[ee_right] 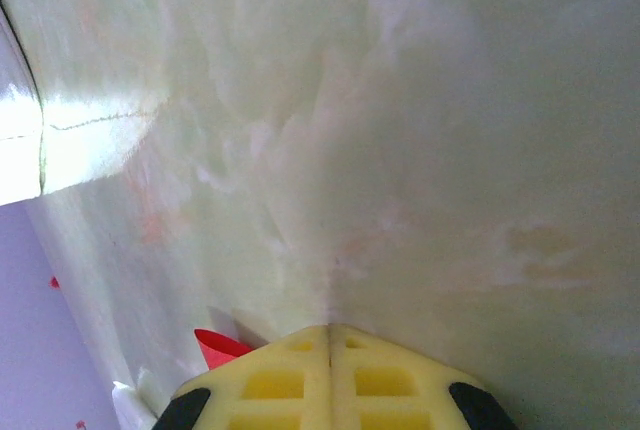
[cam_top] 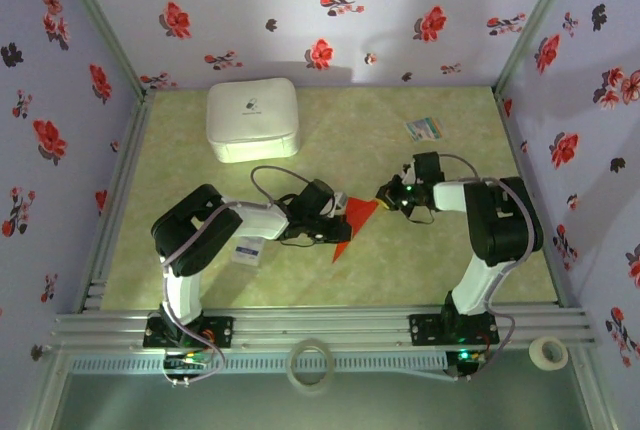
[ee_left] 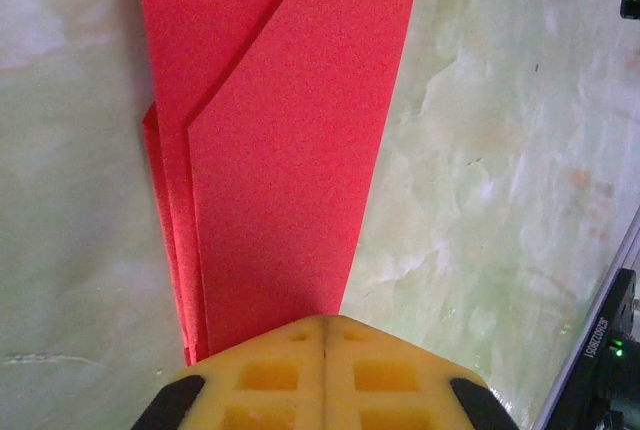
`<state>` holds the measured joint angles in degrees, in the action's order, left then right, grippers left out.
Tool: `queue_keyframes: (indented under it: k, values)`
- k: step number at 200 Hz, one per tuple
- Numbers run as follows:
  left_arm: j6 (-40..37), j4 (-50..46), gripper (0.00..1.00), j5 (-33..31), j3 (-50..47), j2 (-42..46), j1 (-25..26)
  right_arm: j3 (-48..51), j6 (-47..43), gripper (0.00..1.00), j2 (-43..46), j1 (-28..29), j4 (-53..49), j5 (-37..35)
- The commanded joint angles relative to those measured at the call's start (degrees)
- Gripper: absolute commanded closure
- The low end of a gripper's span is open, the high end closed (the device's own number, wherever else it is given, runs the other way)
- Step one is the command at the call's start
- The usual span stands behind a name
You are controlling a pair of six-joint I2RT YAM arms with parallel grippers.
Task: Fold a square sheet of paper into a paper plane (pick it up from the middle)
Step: Fold the wing for the fifth time at the center of the table.
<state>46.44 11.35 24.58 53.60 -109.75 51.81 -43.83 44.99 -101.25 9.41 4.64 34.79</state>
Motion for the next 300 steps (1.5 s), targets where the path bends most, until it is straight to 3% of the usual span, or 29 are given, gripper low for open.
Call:
queue_keyframes:
  k: [1, 72, 152, 245, 300]
  values:
    - [0.49, -11.27, 1.0, -0.89, -3.75, -4.72, 1.28, -1.21, -0.24, 0.96, -0.31, -2.29, 0.39, -5.86]
    - [0.66, -11.27, 1.0, -0.88, -3.68, -4.39, 1.25, -1.19, -0.99, 0.93, 8.73, -1.65, -3.29, -3.23]
    - [0.52, -11.79, 1.0, -0.95, -2.8, -2.98, 1.05, 7.08, 3.06, 0.98, 8.21, 10.91, 2.66, -2.53]
    - [-2.01, -12.78, 0.99, 2.37, 2.71, 2.79, 0.82, 8.77, 1.06, 1.0, 4.39, 10.9, 0.28, -6.84]
    - [-2.09, -10.74, 0.94, 4.59, 6.87, -1.18, 0.66, 9.12, 1.64, 1.0, 4.25, 10.89, 1.07, -6.7]
